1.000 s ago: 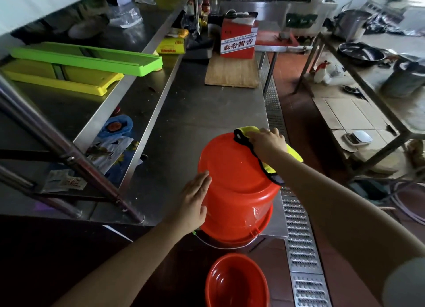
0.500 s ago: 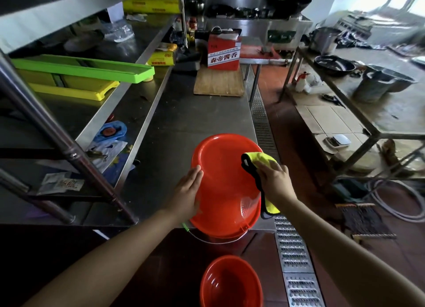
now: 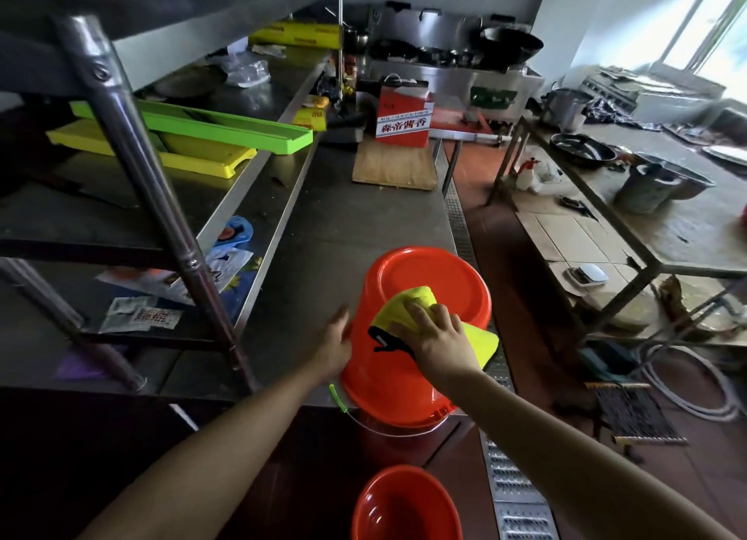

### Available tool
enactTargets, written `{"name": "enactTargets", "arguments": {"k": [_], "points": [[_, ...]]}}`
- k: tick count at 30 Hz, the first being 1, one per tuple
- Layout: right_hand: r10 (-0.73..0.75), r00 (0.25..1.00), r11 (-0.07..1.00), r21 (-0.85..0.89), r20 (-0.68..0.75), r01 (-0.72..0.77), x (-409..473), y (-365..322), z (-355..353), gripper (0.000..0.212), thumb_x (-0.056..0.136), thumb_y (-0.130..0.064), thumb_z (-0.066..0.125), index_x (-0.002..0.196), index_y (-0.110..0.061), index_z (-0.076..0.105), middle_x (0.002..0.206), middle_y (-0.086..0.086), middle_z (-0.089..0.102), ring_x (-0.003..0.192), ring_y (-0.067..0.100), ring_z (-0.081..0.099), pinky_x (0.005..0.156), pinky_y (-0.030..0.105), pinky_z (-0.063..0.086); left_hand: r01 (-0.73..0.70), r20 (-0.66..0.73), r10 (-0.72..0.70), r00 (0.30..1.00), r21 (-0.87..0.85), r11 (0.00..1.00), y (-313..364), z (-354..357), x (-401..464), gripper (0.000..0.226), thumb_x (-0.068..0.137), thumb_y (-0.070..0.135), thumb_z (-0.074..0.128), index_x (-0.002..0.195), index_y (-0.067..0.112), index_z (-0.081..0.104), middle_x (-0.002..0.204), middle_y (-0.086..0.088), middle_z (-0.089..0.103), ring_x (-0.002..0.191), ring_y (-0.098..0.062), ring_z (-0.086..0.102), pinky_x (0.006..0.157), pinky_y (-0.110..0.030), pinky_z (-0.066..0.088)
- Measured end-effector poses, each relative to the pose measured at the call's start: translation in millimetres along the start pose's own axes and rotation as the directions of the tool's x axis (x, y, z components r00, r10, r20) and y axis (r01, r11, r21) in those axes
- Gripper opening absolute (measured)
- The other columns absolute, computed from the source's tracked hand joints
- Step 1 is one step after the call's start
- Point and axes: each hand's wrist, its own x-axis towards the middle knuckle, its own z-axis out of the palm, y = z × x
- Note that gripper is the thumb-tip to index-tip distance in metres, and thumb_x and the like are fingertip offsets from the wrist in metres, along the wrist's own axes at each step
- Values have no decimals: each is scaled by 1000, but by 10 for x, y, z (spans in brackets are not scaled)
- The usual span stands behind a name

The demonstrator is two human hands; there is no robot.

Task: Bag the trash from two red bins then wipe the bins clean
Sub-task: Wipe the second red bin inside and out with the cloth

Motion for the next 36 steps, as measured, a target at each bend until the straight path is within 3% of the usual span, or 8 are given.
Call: {"name": "enactTargets", "arguments": {"k": [3, 6, 10, 14, 21, 27, 31, 36], "points": [[41, 992, 999, 13, 120, -43, 360, -99, -81, 39, 103, -37, 44, 140, -50, 48, 159, 1, 29, 131, 37, 31, 103, 49, 33, -22, -64, 23, 998, 8, 1000, -197, -23, 2, 70, 96, 61, 43, 154, 30, 19, 149, 5, 39, 129, -14, 47, 96, -32, 43], [32, 981, 999, -41, 193, -24, 720, -163, -171, 37, 104, -45, 39, 140, -51, 46, 159, 0, 27, 134, 35, 27, 106, 48, 31, -11, -144, 20, 989, 63, 998, -349, -19, 22, 45, 101, 31, 37, 143, 45, 28, 139, 0, 54, 99, -7, 66, 71, -27, 57], [16, 961, 997, -81, 276, 6, 1105, -177, -254, 38, 103, -48, 38, 139, -45, 50, 154, 1, 35, 134, 35, 31, 103, 45, 37, -36, -129, 44, 991, 63, 997, -517, 26, 15, 58, 97, 20, 40, 151, 34, 26, 155, 9, 34, 133, -12, 46, 109, -30, 40], [57, 952, 998, -36, 302, -49, 1454, -90, -248, 40, 100, -58, 37, 136, -47, 53, 149, -1, 41, 134, 35, 34, 102, 46, 38, -195, -152, 224, 963, 183, 964, -562, 56, 11, 60, 94, 19, 41, 151, 34, 29, 154, 14, 31, 133, 10, 20, 106, -6, 13], [237, 920, 955, 100, 312, -280, 1717, 325, -39, 36, 103, -47, 39, 136, -52, 52, 147, -4, 42, 131, 34, 35, 100, 46, 39, -336, -269, 388, 881, 220, 916, -574, 101, 113, 55, 85, 17, 41, 139, 20, 53, 145, 3, 48, 134, -5, 39, 111, -19, 31], [322, 926, 900, 240, 197, -364, 1462, 530, 79, 39, 105, -41, 38, 142, -49, 47, 153, 1, 39, 131, 36, 32, 106, 49, 35, -289, -221, 347, 912, 258, 922, -476, 108, 210, 54, 90, 28, 32, 141, 24, 49, 144, 7, 48, 132, -8, 43, 109, -28, 40], [279, 960, 904, 337, 1, -263, 1309, 323, -75, 41, 103, -37, 44, 143, -38, 49, 152, 2, 40, 124, 40, 38, 97, 50, 41, -251, -250, 262, 932, 76, 965, -47, 24, 327, 34, 101, 43, 25, 119, 36, 53, 110, 23, 59, 100, 20, 52, 76, -11, 49], [187, 963, 872, 484, -193, -73, 1088, -7, -233, 49, 96, -33, 61, 144, -23, 52, 149, 7, 47, 117, 43, 47, 96, 52, 45, -44, -288, -83, 954, -408, 912, 464, -197, 368, 47, 88, 67, 46, 84, 26, 68, 76, 9, 71, 74, -3, 67, 63, -22, 50]]}}
